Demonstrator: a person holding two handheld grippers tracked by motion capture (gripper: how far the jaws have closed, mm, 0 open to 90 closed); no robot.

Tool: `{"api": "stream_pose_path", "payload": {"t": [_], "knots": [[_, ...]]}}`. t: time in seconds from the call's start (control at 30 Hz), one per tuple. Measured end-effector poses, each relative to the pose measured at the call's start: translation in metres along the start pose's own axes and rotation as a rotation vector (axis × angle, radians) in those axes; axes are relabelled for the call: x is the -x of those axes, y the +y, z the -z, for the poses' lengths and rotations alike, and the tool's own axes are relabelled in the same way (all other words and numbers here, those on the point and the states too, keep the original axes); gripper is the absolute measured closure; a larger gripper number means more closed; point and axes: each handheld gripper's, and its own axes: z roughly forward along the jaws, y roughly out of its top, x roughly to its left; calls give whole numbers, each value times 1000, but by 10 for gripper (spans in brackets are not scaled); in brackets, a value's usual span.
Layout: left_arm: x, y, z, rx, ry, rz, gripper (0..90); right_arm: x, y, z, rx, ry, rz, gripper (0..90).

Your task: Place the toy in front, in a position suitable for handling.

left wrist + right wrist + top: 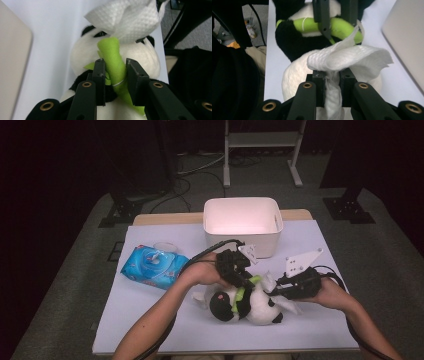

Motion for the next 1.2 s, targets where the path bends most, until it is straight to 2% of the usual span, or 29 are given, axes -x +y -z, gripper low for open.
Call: {"api": "stream_pose_path", "payload": {"t": [0.07,0.1,0.2,0.33,0.4,0.53,0.77,0.97,1.2], "knots": [[3,-7,-3,0,-15,8,705,-2,-2,-6,-8,12,-5,785],[4,-11,-2,15,-17,14,704,-2,-3,-8,-3,20,0,785],[5,-15,1,32,-16,18,696,-4,-3,-7,8,24,2,786],[6,-15,4,44,-21,21,668,-5,-2,-1,-11,1,4,784],[6,-15,6,56,-24,24,659,-3,-4,3,-1,-14,-1,785],[6,-16,14,96,-34,34,632,1,-11,15,17,-38,-35,785],[8,-17,29,148,-18,43,564,8,-30,32,14,-93,-112,784],[12,-25,44,186,5,48,524,15,-49,41,-16,-131,-166,782],[14,-40,61,206,42,78,486,19,-74,50,-58,-171,-223,777]]}}
